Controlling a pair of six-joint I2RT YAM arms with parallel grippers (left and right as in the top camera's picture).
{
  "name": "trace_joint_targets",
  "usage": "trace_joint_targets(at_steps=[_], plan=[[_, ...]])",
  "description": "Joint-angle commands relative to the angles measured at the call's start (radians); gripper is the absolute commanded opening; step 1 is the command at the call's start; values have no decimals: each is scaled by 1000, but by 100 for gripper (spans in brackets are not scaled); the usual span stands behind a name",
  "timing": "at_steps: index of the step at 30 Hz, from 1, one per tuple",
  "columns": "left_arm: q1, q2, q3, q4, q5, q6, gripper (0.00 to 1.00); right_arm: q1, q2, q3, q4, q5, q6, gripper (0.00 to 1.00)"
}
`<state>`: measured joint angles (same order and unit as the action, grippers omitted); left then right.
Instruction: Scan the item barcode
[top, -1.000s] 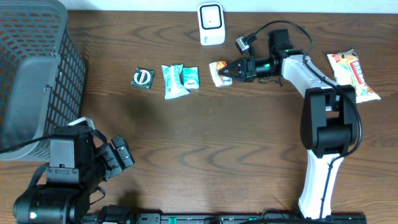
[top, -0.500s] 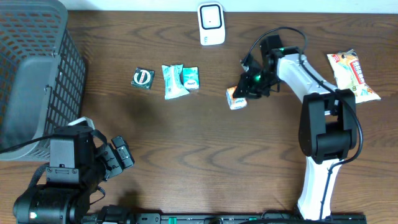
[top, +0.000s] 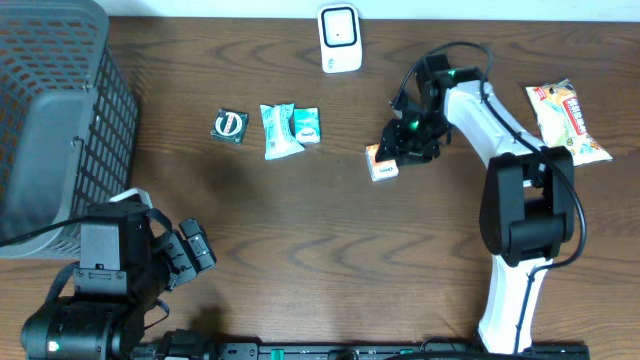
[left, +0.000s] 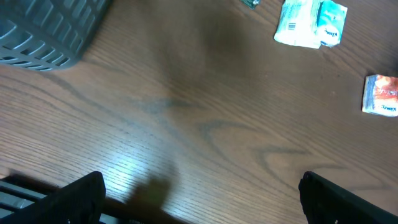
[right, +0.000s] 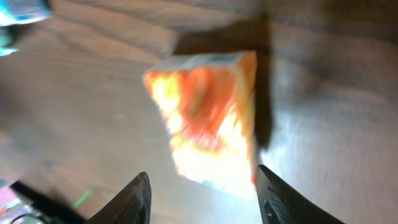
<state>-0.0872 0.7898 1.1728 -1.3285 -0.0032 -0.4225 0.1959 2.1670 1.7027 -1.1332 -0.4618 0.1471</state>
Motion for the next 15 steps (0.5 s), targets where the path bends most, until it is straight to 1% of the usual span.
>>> trace_joint_targets(at_steps=[1,2,6,10,11,14,15], plan=[[-2,0,1,-3,-5,-6,98,17,-69,46,-40,-19,5,50],[-2,0,1,-3,-5,-6,98,26,-77,48,-58,-16,5,52],[-2,0,1,-3,-5,-6,98,63,-80,48,-114,-19,6,53],[-2,0,1,-3,-5,-6,98,116,-80,48,-138,-15,5,46],[-2,0,1,-3,-5,-6,98,132,-80,47,-134,-14,5,40],[-2,0,1,-3,-5,-6,98,185,-80,42,-90,9,6,13],[-2,0,1,-3,-5,-6,98,202,-80,39,-74,23,6,7]])
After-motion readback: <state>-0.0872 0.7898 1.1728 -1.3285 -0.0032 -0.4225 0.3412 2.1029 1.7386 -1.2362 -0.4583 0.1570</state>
